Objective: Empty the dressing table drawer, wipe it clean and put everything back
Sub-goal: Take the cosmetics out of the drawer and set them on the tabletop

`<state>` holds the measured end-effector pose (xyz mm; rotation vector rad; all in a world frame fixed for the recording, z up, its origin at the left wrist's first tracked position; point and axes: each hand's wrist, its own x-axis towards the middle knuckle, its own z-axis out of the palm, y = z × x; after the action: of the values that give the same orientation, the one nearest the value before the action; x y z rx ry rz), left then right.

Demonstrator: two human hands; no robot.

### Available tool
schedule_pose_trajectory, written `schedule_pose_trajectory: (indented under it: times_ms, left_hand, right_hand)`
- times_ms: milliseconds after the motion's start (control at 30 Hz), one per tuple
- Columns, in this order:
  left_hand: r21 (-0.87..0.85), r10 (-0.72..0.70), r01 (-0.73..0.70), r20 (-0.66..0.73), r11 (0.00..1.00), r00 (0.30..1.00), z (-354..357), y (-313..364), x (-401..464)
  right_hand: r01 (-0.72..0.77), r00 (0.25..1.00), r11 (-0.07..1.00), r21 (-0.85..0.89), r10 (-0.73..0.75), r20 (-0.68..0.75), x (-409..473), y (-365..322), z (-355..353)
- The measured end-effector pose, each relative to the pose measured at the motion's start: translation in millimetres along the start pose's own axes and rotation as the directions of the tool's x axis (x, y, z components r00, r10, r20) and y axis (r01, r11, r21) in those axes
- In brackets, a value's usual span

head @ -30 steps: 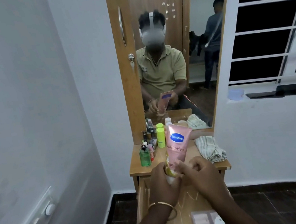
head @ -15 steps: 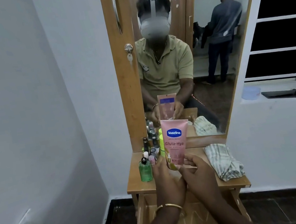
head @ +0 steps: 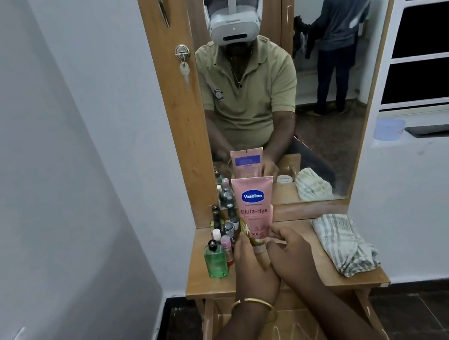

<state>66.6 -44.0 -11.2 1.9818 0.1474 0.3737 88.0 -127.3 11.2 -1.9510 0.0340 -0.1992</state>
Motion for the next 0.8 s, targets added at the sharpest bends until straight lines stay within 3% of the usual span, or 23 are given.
schedule_pose_trajectory:
  times_ms: [367, 600, 800]
  left_hand:
    - [0.005, -0.015, 0.015, 0.016, 1.000, 1.000, 2, -3, 2]
    - [-0.096, 0.055, -0.060, -0.055, 0.994, 0.997, -2, 8, -37]
    - [-0.173, -0.084, 0.094, 0.063, 0.980, 0.994, -13, 9, -84]
  right_hand:
    - [-0.052, 0.998, 0.999, 0.015, 0.052, 0.024, 4, -2, 0]
    - [-0.033, 0.999, 0.999, -0.018, 0.033, -0.007, -21, -8, -30]
    - [-0.022, 1.000, 0.999, -0.035, 0.022, -0.003, -50, -4, -55]
